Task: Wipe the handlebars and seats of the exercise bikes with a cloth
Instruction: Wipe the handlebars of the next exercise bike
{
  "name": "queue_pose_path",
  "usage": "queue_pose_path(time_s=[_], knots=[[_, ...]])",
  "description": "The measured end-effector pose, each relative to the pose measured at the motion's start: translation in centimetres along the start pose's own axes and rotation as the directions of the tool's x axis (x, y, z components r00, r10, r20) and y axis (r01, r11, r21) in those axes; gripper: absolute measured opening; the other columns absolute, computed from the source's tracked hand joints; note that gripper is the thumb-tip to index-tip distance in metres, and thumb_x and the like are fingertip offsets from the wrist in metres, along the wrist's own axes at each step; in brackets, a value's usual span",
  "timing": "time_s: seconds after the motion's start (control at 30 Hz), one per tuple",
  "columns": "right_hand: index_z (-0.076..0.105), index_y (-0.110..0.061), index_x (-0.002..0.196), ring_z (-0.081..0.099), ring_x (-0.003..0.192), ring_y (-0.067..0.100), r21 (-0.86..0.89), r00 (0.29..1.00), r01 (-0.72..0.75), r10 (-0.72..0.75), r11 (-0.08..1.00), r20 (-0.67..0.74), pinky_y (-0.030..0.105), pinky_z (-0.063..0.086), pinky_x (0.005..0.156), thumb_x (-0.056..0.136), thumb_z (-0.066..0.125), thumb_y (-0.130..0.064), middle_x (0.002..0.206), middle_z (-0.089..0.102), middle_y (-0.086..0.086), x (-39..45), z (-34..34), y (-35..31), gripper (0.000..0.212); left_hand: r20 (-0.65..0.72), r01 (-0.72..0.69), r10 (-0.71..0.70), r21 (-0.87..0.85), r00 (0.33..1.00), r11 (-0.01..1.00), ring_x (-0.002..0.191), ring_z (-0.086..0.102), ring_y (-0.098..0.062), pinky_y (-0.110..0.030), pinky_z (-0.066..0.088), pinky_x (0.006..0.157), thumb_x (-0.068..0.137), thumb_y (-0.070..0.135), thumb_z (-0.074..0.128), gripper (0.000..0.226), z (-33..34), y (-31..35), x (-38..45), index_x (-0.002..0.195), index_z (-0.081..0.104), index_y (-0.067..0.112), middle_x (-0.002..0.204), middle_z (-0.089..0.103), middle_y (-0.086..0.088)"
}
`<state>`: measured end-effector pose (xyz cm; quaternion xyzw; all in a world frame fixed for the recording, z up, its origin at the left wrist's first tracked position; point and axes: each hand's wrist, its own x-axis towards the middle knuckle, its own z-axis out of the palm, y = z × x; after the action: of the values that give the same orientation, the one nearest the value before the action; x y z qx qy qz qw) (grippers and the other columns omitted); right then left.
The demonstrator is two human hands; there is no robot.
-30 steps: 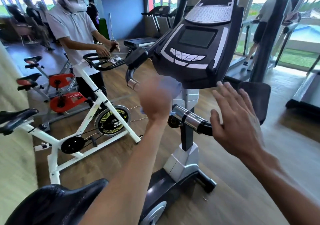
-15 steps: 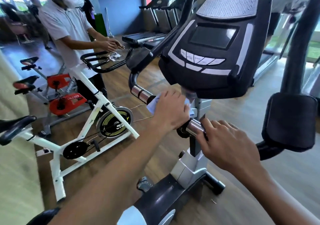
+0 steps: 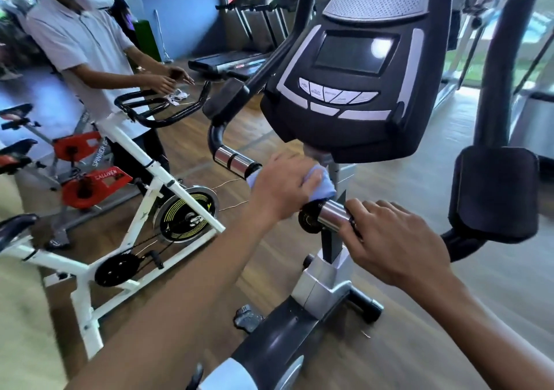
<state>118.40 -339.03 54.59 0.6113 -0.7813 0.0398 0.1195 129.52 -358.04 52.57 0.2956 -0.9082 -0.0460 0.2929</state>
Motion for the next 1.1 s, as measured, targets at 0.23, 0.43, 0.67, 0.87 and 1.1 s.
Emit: queue_pose_path(time_s=[0.23,0.43,0.67,0.87,1.1], knots=[[0.06,-0.03,0.12,0.063,0.103,0.019,0.444,0.986,0.07,0.007,0.893,-0.169,0.034,0.044,0.074,0.101,0.035,-0.044,0.114,0.066,-0.011,-1.0,-0.7,1.0,0.035,-0.323,0.058,-0.159,-0.3,0.933,0.952,0.073,0.055,-0.029,-0.045,0.045,0.077,0.094,0.031,0.043,0.035,-0.3,3.8,-2.3,0.067,0.057,0.013,0.067,0.057,-0.001],[0.064,-0.007,0.125,0.054,0.118,0.031,0.306,0.823,-0.047,0.211,0.951,-0.527,0.047,0.038,0.112,0.094,0.043,-0.027,0.12,0.068,0.006,-1.8,-4.8,7.8,0.043,-0.398,-0.113,-0.027,-0.324,0.917,0.939,0.11,0.064,-0.026,-0.048,0.046,0.102,0.102,0.027,0.044,0.034,1.3,12.2,-7.3,0.097,0.074,0.012,0.103,0.072,-0.001],[0.028,0.0,0.156,0.016,0.156,0.029,0.043,0.924,-0.292,0.293,0.955,-0.246,0.048,0.005,0.127,0.098,0.02,-0.045,0.165,0.027,0.018,-0.6,-2.9,10.7,0.074,-0.298,0.051,-0.07,-0.071,0.952,0.996,0.086,0.061,-0.028,-0.04,0.041,0.086,0.094,0.026,0.05,0.027,3.4,13.3,-3.3,0.076,0.067,0.015,0.08,0.068,-0.001],[0.019,0.002,0.159,0.007,0.158,0.028,-0.022,0.939,-0.265,0.253,0.964,-0.231,0.047,0.001,0.127,0.098,0.015,-0.05,0.168,0.017,0.019,-0.8,-2.9,10.8,0.08,-0.37,-0.109,0.058,-0.117,0.927,0.987,0.092,0.063,-0.027,-0.042,0.045,0.093,0.095,0.024,0.047,0.031,3.9,16.0,-6.0,0.08,0.071,0.013,0.085,0.072,-0.004],[0.019,0.003,0.158,0.009,0.157,0.029,-0.011,0.932,-0.267,0.255,0.964,-0.259,0.047,0.0,0.127,0.103,0.023,-0.045,0.166,0.021,0.02,-0.8,-2.8,11.0,0.073,-0.282,-0.009,0.007,-0.003,0.96,1.0,0.101,0.06,-0.029,-0.046,0.04,0.105,0.096,0.021,0.046,0.029,4.5,18.5,-7.2,0.087,0.07,0.009,0.09,0.07,-0.007]])
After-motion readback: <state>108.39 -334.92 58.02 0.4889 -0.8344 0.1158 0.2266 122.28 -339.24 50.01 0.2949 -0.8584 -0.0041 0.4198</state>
